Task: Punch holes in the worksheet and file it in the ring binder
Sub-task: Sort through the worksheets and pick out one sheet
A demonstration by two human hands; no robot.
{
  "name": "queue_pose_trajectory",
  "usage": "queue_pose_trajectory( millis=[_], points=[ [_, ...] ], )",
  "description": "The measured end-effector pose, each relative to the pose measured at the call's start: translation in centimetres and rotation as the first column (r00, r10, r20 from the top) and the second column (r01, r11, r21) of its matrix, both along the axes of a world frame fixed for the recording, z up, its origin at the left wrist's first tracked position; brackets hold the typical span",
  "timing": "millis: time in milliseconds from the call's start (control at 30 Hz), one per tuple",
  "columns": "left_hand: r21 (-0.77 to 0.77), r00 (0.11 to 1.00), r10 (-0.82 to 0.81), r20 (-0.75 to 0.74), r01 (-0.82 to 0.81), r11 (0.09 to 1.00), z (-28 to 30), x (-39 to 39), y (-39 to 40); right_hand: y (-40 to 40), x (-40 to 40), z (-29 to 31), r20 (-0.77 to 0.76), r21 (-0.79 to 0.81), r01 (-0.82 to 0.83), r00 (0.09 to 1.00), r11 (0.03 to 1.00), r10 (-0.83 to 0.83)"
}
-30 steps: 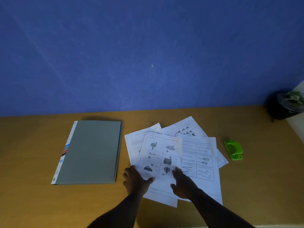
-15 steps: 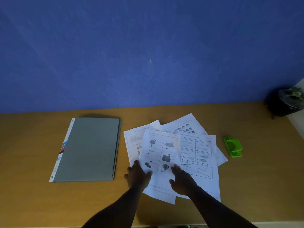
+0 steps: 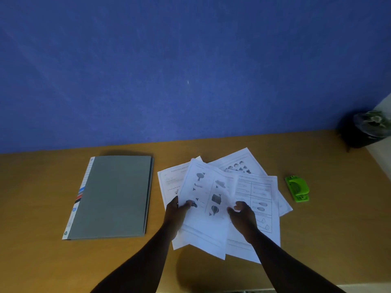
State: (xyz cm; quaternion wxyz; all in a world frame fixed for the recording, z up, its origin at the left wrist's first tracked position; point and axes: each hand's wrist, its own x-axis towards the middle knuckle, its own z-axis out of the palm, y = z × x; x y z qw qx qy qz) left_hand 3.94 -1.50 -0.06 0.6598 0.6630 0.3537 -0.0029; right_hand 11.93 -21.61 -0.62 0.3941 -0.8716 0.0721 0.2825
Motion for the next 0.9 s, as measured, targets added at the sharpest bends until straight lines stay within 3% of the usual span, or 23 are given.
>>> queue_pose_trajectory(
  millis=[100,167,267,433,533,600,733,833,900],
  points=[
    [-0.136,0.999,0.05,-0.013,-0.052,0.989,0.6,0.7,0.3,-0.2,1.0,-0.1,-0.254,0.198,0.222,0.953,0.955,-0.168],
    [-0.177,0.998,0.046,-0.036,-0.052,0.983,0.7,1.1,0.5,-0.3,1.5,0.2,-0.386,0.334,0.298,0.909,0.894,-0.159],
    [-0.205,0.998,-0.012,-0.067,-0.002,0.979,0.8,1.3,0.6,-0.2,1.9,0.2,-0.469,0.458,0.376,0.872,0.806,-0.139],
    [-0.241,0.996,-0.036,-0.085,0.014,0.971,0.5,1.1,0.7,-0.5,2.0,-0.6,-0.492,0.535,0.464,0.851,0.706,-0.186],
    [-0.213,0.993,-0.066,-0.101,0.044,0.976,0.1,0.8,0.7,-0.8,2.3,-0.5,-0.415,0.517,0.415,0.886,0.749,-0.205],
    [-0.154,0.989,-0.064,-0.136,0.043,0.987,-0.4,0.6,0.9,-1.1,2.5,0.0,-0.283,0.421,0.359,0.924,0.833,-0.255],
    [0.097,0.955,0.189,-0.228,-0.171,0.98,-1.5,0.4,1.2,-2.3,2.9,-0.3,-0.09,0.208,0.241,0.97,0.948,-0.227],
    [0.329,0.877,0.375,-0.3,-0.274,0.904,-2.4,0.1,1.2,-3.2,2.9,-1.1,-0.072,0.062,0.197,0.979,0.979,-0.192],
    [0.424,0.839,0.418,-0.348,-0.257,0.869,-3.2,0.0,1.4,-3.7,2.7,-1.3,-0.085,0.03,0.168,0.983,0.985,-0.165]
  ],
)
